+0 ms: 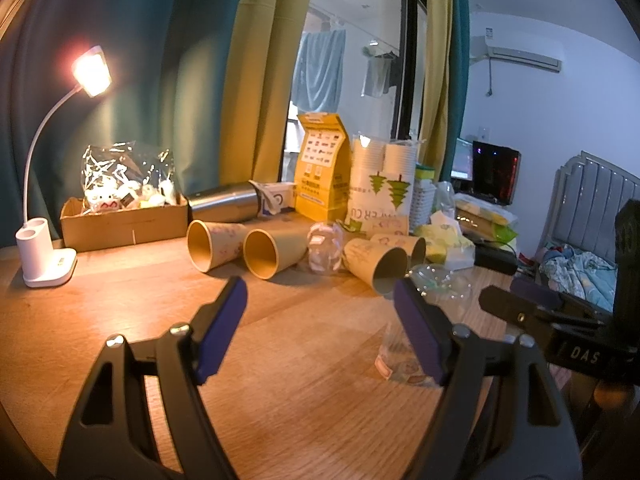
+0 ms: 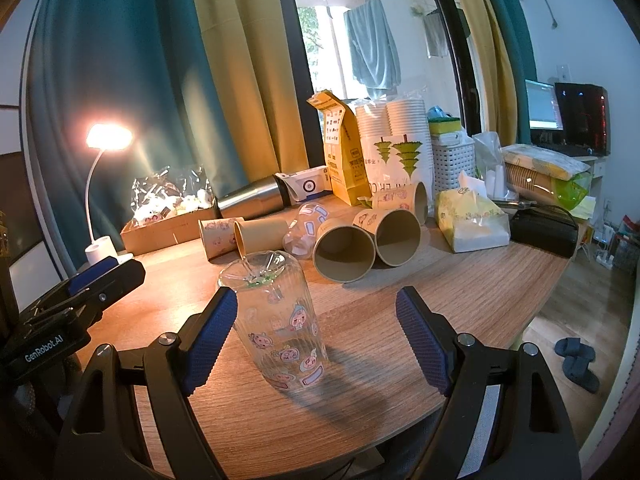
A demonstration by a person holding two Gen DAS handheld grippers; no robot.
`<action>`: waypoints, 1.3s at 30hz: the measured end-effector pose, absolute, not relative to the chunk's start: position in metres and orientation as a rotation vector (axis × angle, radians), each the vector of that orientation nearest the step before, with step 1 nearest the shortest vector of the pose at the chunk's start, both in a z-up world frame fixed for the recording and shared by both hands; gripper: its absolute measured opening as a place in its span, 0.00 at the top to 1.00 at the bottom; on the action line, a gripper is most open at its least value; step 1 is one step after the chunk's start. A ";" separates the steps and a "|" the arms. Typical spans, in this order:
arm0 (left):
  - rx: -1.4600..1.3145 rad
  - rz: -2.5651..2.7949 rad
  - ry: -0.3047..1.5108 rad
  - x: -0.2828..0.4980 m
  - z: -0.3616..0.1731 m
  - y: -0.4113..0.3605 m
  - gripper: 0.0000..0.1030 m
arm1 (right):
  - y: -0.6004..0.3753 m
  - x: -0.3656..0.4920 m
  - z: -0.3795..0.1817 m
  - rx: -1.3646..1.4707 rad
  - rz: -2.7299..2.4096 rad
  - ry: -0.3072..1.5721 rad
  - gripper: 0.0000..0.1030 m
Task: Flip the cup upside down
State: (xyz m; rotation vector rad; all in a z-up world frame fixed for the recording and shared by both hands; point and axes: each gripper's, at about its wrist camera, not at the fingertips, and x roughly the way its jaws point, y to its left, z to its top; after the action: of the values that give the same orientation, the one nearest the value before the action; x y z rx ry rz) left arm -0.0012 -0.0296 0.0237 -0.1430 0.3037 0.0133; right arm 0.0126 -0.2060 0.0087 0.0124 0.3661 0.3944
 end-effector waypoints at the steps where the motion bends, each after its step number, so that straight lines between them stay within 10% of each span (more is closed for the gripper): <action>1: -0.143 0.013 0.303 -0.001 0.024 -0.029 0.25 | -0.206 0.013 0.009 0.012 0.395 0.365 0.18; 39: -0.134 0.001 0.313 0.001 0.022 -0.033 0.25 | -0.206 0.011 0.004 0.020 0.398 0.375 0.18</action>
State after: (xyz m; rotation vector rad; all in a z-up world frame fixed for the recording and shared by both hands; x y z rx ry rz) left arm 0.0010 -0.0326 0.0223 -0.1343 0.3132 0.0013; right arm 0.0114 -0.2057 0.0036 0.0198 0.3747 0.3980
